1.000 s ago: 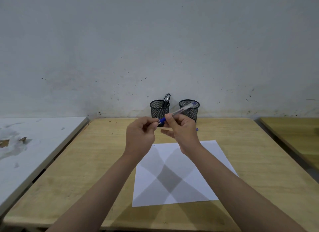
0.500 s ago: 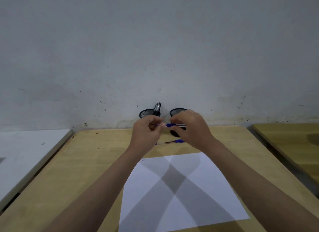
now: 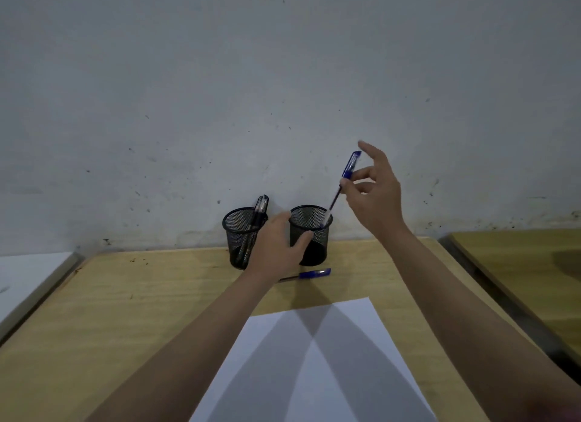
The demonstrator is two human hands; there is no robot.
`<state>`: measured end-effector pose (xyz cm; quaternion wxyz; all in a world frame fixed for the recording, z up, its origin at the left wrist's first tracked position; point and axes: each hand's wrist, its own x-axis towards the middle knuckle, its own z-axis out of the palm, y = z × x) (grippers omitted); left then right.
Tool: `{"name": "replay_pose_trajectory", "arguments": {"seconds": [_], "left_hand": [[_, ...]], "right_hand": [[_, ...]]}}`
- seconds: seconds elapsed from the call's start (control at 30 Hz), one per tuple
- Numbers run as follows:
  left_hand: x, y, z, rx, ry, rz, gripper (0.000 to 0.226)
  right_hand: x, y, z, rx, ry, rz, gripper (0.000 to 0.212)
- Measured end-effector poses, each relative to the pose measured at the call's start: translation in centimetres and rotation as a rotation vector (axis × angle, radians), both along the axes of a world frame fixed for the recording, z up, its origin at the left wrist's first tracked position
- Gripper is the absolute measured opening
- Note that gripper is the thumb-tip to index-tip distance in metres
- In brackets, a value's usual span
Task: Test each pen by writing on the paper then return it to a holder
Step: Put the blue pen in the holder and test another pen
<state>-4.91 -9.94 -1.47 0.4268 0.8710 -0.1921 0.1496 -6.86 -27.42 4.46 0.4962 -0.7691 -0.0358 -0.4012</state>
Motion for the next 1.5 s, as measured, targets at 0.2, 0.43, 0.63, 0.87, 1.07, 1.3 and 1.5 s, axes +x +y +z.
{"name": "replay_pose_trajectory", "arguments": {"seconds": [0.2, 0.43, 0.63, 0.87, 1.07, 1.3, 1.5], "left_hand": [[2.5, -1.6, -0.9, 0.093, -0.04, 0.038, 0.043], [3.0, -2.3, -1.7, 0.091, -0.074, 0.083, 0.055], [3.0, -2.3, -1.1, 0.184, -0.043, 0.102, 0.059], [-0.7, 0.2, -0.7, 0.102, -0.147, 0.096, 0.041], [-5.5, 8.0, -2.5, 0.182, 0.052, 0.062, 0.052], [-10.3, 17.6, -5.6, 0.495, 0.264, 0.089, 0.095], [-11.1, 19.5, -7.6, 0.635, 0.244, 0.092, 0.114]], "right_hand": [[3.2, -0.1, -0.8, 0.086, 0.027, -0.056, 0.043], [5.1, 0.2, -4.3, -0.055, 0.238, -0.063, 0.024], [4.5, -0.4, -5.3, -0.093, 0.321, -0.143, 0.033], [0.9, 0.8, -5.7, -0.271, 0.119, -0.177, 0.013], [-1.8, 4.0, -8.8, -0.421, 0.287, 0.01, 0.014], [-2.6, 5.4, -11.5, -0.691, 0.591, -0.035, 0.037], [-2.1, 5.9, -12.8, -0.825, 0.606, -0.119, 0.031]]}}
